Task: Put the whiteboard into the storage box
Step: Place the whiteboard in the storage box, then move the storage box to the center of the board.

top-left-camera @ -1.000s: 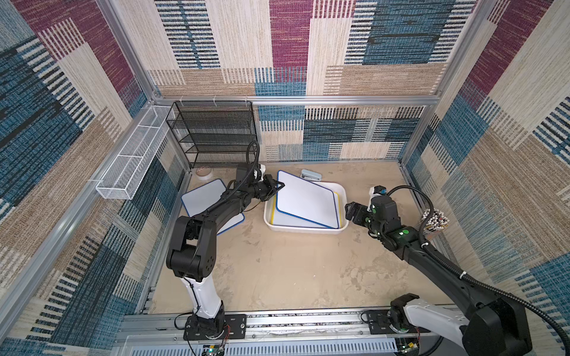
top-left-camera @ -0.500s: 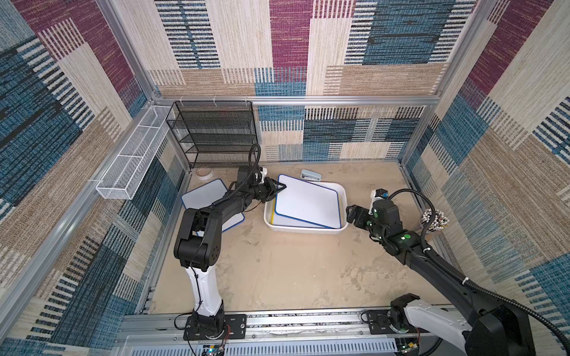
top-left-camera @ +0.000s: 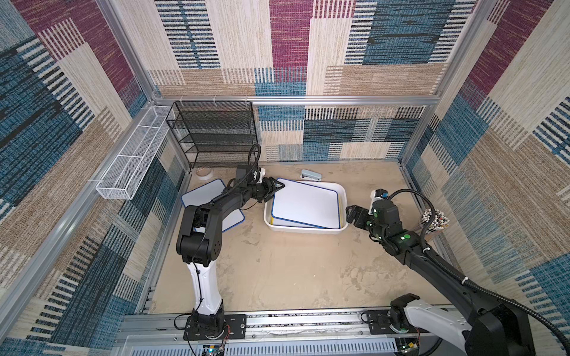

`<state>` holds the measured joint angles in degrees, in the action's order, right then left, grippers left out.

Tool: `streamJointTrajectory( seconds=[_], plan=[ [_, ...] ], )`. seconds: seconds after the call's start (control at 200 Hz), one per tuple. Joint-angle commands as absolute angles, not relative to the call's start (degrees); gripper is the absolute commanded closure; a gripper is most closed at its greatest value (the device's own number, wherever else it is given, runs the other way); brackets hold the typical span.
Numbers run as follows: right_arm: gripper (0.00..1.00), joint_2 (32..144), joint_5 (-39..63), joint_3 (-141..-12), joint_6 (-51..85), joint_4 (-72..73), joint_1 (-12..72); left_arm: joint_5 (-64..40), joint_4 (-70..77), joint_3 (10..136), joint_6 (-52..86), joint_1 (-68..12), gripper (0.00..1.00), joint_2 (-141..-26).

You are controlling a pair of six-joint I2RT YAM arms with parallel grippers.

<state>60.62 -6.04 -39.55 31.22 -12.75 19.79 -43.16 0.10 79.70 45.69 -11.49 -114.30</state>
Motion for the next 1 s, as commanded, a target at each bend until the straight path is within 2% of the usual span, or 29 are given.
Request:
streamJointTrajectory(
  seconds=[0.0,0.321,0.526,0.797,0.992],
  plan=[
    [0.05,60.06,-6.92,-39.11,30.94,-11.49,19.78,-41.69,-5.32,81.07,40.75,-11.18,0.4,-114.68],
    [0.05,59.59,-8.29,-38.19,30.25,-11.63,19.78,-33.68,-24.23,90.08,31.28,-11.03,0.39,-116.78],
    [0.04,60.11,-9.17,-38.3,29.61,-11.61,19.8,-19.76,-36.88,95.4,24.49,-11.91,0.37,-115.45],
    [0.04,61.43,-7.52,-37.75,30.31,-9.72,19.87,-6.71,-36.55,88.86,21.69,-12.83,0.31,-112.79],
    [0.04,59.74,-7.97,-36.94,30.41,-10.0,19.84,-11.28,-31.18,85.21,25.01,-13.48,0.29,-114.06]
  ],
)
